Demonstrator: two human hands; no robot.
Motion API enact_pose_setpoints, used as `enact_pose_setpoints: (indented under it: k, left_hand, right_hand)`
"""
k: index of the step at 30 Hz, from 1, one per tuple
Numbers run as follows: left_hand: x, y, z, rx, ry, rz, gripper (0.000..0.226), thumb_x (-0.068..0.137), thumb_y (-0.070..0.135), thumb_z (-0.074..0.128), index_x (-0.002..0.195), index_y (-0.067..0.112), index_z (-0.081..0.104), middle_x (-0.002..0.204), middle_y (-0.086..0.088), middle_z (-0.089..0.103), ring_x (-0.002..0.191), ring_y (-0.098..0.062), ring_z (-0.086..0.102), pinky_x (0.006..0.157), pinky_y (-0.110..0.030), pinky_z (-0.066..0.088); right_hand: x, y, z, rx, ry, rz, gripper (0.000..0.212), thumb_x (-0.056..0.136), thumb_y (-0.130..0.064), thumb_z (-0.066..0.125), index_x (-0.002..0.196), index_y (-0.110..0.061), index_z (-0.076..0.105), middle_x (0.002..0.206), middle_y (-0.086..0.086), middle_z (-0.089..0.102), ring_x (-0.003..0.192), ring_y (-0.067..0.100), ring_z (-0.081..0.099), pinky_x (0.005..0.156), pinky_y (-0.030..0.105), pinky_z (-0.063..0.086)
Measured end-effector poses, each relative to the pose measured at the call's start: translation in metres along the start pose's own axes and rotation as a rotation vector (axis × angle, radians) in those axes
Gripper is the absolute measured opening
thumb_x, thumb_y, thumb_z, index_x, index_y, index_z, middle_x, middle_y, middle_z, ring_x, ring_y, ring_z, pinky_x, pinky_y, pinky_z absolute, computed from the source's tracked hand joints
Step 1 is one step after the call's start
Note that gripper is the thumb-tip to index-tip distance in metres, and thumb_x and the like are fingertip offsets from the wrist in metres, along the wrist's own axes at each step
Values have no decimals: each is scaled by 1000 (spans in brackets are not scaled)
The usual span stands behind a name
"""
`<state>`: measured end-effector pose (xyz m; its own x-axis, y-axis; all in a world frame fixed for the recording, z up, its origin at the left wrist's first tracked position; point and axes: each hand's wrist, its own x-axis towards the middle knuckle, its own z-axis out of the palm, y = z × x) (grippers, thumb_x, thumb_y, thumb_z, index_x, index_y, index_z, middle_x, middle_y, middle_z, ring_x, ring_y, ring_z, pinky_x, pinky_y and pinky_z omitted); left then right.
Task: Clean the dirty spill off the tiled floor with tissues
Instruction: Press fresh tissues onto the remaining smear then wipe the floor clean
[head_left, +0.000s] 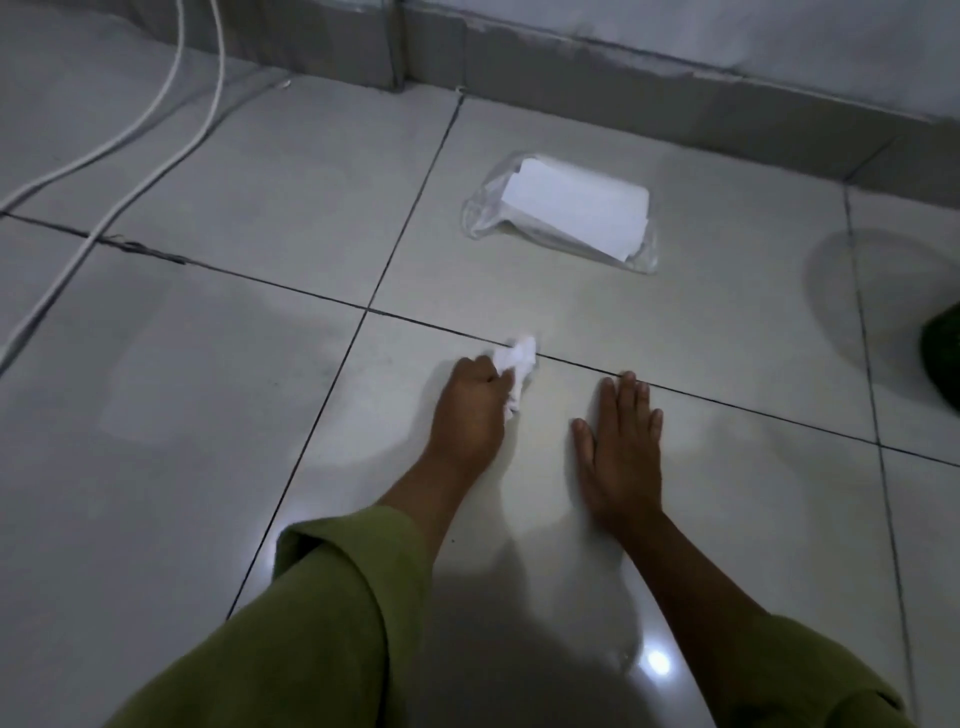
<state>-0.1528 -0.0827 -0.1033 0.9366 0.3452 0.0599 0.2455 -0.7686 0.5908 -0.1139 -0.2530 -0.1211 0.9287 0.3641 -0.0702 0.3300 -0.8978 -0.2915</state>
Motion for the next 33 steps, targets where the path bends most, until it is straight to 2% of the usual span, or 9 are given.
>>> enact_pose_setpoints:
  k: [2, 5, 12, 17, 22, 26, 28, 31, 33]
  left_hand:
    - [-16, 13, 5, 56, -68, 92, 25, 87, 5, 46, 100, 5, 67, 93, -15, 61, 86, -30, 53, 71, -25, 38]
    - [-25, 12, 1, 64, -100, 204, 38, 83, 20, 38, 95, 6, 71, 78, -12, 64, 73, -31, 57, 61, -29, 47]
    - [-43, -2, -19, 119, -111, 186, 42, 82, 22, 36, 95, 4, 72, 74, -14, 62, 69, -35, 57, 53, -36, 53]
    - [-55, -4, -33, -11, -110, 13, 37, 82, 19, 48, 113, 8, 65, 94, -17, 65, 88, -34, 56, 76, -35, 47]
    - [-65, -29, -62, -11, -161, 64, 41, 86, 25, 51, 123, 9, 57, 111, -14, 62, 100, -28, 56, 85, -25, 39]
    - [-74, -64, -92, 100, -99, -29, 41, 86, 24, 51, 122, 5, 57, 119, -18, 58, 110, -35, 53, 96, -37, 41]
    - [-76, -86, -104, 180, -68, -89, 42, 87, 21, 52, 124, 1, 54, 127, -24, 54, 118, -41, 48, 101, -44, 38]
    - [-74, -111, -115, 254, -49, -135, 55, 85, 31, 40, 127, -2, 49, 133, -30, 46, 125, -45, 42, 106, -50, 33]
    - [-70, -124, -122, 265, -48, -181, 59, 85, 32, 37, 132, -3, 43, 140, -30, 38, 131, -44, 34, 110, -50, 27]
  right_hand:
    - [0, 0, -4, 25, -23, 4, 69, 90, -46, 14, 148, -9, 12, 158, 11, 4, 145, 25, -3, 117, 39, -4]
    - [1, 0, -10, 62, -49, -3, 65, 93, -43, 18, 148, -10, 12, 158, 10, 4, 146, 24, -3, 117, 39, -3]
    - [-12, -2, -24, 69, -110, -18, 56, 99, -32, 32, 146, -7, 18, 157, 13, 6, 145, 26, 1, 117, 41, 2]
    - [-27, -31, -30, 138, -121, -95, 53, 98, -27, 37, 144, -5, 24, 156, 14, 14, 145, 28, 6, 118, 39, 4]
    - [-35, -78, -26, 275, -98, -182, 59, 85, -34, 30, 124, 5, 51, 129, 28, 52, 123, 41, 46, 109, 44, 31]
    - [-39, -102, -16, 272, -152, -218, 49, 91, -21, 40, 132, 6, 41, 138, 27, 42, 131, 40, 38, 112, 36, 22]
    - [-40, -110, -1, 212, -188, -244, 52, 89, -18, 33, 128, 16, 42, 135, 35, 42, 128, 47, 39, 111, 46, 27]
    - [-33, -118, 18, 79, -208, -221, 58, 77, -15, 29, 118, 21, 49, 124, 40, 50, 115, 53, 50, 91, 62, 43]
    - [-28, -127, 24, 64, -203, -206, 62, 75, -14, 24, 124, 19, 44, 130, 39, 44, 121, 52, 43, 99, 60, 31]
